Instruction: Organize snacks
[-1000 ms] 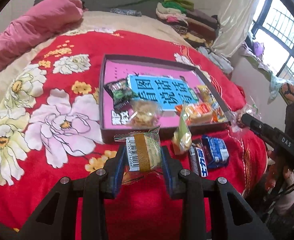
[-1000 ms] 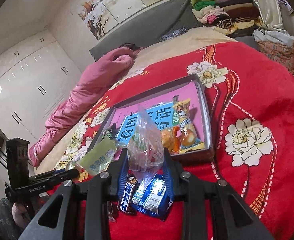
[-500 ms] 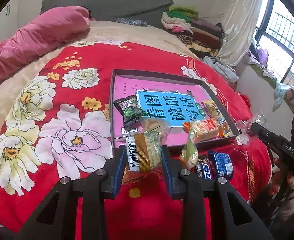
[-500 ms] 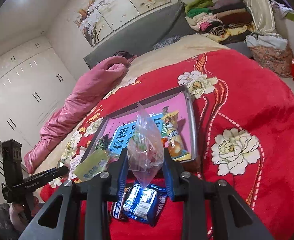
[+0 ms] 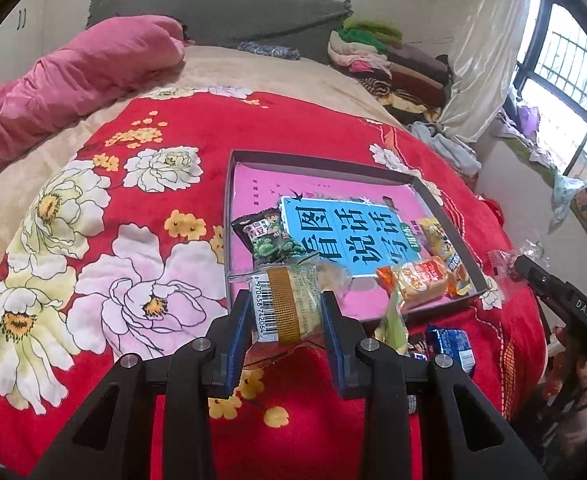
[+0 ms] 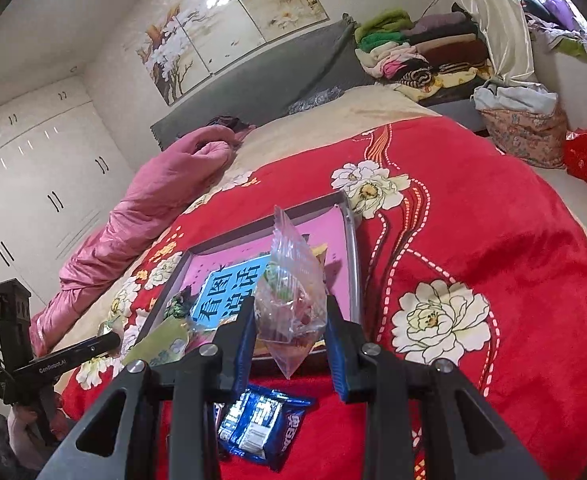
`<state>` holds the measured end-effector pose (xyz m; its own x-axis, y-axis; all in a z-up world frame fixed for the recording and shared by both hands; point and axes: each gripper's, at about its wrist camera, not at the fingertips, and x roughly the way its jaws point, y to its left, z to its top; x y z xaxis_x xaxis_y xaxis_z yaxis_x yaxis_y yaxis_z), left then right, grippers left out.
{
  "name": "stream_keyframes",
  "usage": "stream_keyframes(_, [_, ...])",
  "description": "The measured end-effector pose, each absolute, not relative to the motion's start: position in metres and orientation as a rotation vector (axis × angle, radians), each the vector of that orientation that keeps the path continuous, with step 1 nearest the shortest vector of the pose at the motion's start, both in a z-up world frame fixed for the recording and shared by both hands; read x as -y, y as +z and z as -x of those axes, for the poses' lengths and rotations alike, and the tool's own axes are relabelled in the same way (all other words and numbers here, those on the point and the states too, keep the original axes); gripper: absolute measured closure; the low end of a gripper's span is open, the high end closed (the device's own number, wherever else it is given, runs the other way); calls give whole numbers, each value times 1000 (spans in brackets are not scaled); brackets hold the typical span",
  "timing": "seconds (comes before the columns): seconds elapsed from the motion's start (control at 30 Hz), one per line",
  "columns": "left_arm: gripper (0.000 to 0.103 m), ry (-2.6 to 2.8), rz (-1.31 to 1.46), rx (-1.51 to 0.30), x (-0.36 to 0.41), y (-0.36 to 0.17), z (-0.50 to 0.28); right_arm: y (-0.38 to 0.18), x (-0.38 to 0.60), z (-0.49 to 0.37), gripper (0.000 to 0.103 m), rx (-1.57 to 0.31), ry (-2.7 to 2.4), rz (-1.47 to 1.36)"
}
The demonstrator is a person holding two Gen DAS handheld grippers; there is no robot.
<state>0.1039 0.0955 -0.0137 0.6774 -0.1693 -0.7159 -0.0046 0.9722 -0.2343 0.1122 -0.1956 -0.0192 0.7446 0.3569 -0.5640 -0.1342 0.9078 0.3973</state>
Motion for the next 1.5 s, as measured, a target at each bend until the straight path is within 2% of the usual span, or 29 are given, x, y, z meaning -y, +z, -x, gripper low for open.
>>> stream_keyframes(1.5, [68,-63,152,-904,-88,-50,-150,-29,203,-141,70,-662,206,-351])
